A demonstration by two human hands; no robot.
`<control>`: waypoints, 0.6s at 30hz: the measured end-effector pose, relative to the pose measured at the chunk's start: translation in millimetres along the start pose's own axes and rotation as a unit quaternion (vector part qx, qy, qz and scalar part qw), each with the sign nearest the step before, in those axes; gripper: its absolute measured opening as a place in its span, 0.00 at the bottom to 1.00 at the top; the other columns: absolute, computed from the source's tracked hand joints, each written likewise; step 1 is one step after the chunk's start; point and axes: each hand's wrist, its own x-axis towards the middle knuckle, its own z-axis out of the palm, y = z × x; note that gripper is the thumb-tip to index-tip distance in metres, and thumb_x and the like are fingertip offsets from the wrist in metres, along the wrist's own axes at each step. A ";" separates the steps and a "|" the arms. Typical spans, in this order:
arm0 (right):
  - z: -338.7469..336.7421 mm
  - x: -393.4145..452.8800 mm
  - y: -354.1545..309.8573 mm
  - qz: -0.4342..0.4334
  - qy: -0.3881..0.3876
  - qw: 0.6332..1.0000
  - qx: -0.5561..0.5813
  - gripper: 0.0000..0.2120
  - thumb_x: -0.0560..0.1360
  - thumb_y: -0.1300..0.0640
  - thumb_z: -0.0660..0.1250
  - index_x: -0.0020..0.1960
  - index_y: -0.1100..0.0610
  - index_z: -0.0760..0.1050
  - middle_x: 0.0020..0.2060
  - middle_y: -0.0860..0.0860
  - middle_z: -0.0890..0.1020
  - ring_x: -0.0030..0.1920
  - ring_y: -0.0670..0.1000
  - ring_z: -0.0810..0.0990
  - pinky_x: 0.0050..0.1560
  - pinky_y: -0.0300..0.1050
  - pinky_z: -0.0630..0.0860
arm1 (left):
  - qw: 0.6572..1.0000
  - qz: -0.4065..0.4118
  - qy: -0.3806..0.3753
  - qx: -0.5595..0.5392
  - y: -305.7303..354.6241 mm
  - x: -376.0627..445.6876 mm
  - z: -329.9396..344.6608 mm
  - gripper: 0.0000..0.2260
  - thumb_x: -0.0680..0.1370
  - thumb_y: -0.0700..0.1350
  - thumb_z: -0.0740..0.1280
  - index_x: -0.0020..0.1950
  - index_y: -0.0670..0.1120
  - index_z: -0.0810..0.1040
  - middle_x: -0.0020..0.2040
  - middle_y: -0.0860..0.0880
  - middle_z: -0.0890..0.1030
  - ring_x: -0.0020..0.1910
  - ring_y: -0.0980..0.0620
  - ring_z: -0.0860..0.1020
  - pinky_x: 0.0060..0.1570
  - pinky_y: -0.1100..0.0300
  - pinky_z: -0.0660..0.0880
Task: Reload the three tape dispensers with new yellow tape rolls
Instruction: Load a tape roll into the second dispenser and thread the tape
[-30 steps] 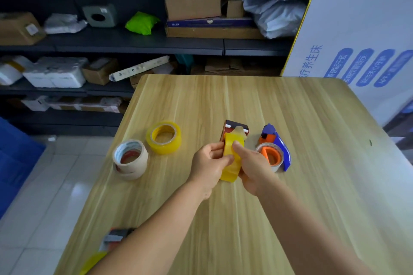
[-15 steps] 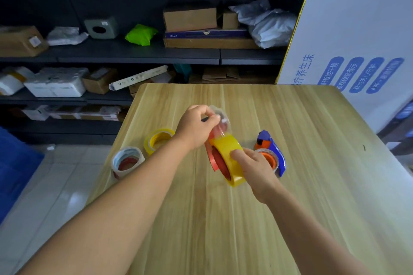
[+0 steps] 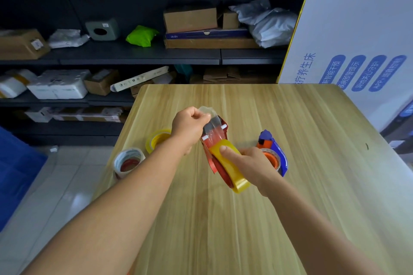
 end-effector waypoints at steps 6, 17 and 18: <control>4.5 8.6 -2.8 0.048 0.041 0.998 0.006 0.26 0.70 0.31 0.64 0.46 0.56 0.75 0.35 0.49 0.74 0.35 0.46 0.72 0.42 0.44 0.71 | 1.000 -0.025 0.003 -0.001 -0.1 -0.6 1.4 0.03 0.75 0.42 0.65 0.41 0.46 0.73 0.44 0.45 0.79 0.45 0.44 0.78 0.48 0.51 0.78; 1.4 9.5 1.3 0.061 0.037 0.997 -0.028 0.22 0.74 0.40 0.64 0.56 0.58 0.77 0.38 0.51 0.76 0.34 0.46 0.71 0.47 0.46 0.75 | 0.971 -0.139 -0.146 -0.130 3.8 -0.8 -13.2 0.11 0.74 0.28 0.59 0.47 0.37 0.79 0.43 0.40 0.81 0.40 0.47 0.79 0.42 0.55 0.78; 1.1 8.9 2.3 0.062 0.032 0.997 -0.028 0.21 0.74 0.40 0.64 0.55 0.57 0.77 0.37 0.50 0.75 0.34 0.46 0.71 0.44 0.45 0.73 | 0.966 -0.141 -0.169 -0.133 5.5 -1.8 -15.9 0.10 0.75 0.29 0.60 0.47 0.38 0.79 0.43 0.41 0.81 0.41 0.48 0.80 0.44 0.55 0.79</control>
